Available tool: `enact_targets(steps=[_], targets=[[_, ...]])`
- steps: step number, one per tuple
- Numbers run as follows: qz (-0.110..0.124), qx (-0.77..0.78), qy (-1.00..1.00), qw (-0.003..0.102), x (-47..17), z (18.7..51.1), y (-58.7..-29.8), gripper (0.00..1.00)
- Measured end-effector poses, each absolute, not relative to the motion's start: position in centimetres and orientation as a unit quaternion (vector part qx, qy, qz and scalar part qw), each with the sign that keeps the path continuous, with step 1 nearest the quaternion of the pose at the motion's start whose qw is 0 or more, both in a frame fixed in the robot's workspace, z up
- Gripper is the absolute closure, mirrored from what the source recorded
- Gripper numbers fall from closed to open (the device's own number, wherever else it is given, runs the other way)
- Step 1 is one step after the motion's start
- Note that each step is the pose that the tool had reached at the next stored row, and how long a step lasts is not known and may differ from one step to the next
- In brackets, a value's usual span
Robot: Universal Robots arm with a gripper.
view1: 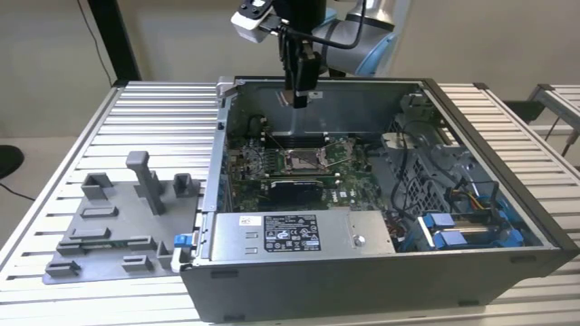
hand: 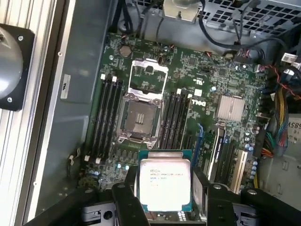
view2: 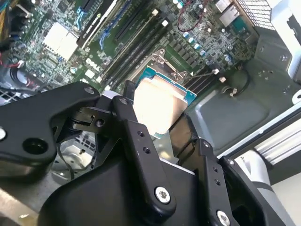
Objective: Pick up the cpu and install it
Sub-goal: 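Place the cpu into insertion slot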
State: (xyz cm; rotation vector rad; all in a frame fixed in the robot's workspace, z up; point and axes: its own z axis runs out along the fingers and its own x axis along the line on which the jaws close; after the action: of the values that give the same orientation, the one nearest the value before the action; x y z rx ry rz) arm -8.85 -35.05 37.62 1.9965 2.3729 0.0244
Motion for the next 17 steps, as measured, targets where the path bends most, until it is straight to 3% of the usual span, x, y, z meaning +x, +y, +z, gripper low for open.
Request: enact_targets(steps=[5,17], targets=[[0.001,0.656,0.754,0.013,-8.85,37.53,-35.05,1.00],[0.000,0.682,0.731,0.013,-8.77,37.25,-35.04,1.00]])
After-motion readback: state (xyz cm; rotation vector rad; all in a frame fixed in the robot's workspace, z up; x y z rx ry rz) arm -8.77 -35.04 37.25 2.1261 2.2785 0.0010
